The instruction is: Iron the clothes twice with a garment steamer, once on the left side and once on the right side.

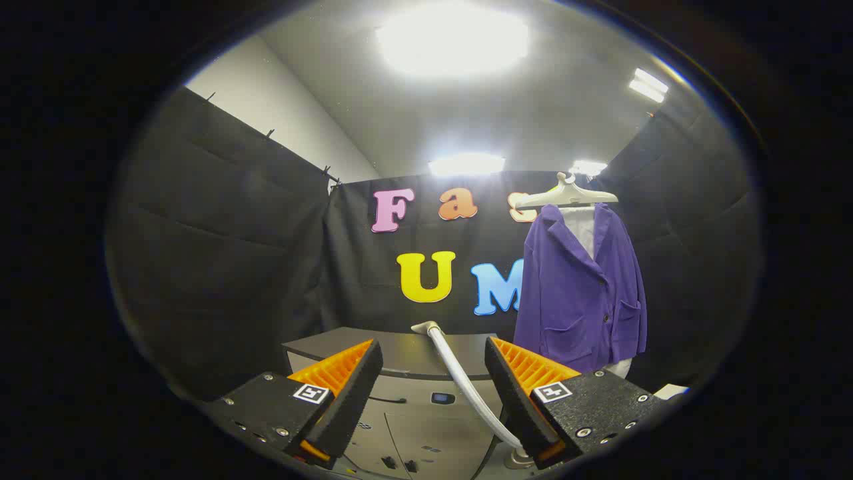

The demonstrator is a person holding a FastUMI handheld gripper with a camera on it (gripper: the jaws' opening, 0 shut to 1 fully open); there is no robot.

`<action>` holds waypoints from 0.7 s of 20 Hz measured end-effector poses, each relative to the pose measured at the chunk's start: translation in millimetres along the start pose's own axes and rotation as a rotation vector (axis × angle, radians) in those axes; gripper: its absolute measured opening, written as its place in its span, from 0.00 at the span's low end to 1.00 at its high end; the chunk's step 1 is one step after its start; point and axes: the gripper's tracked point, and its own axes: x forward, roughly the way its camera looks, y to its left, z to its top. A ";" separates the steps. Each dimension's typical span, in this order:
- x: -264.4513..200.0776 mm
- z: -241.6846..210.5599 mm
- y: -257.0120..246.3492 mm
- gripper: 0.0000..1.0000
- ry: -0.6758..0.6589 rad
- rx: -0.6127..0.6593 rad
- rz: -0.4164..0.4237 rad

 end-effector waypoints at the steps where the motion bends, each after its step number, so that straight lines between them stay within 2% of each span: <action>1: 1.8 -0.4 -0.7 0.95 0.001 0.005 -0.001; 14: 9.8 -9.0 2.0 0.95 0.017 -0.024 0.020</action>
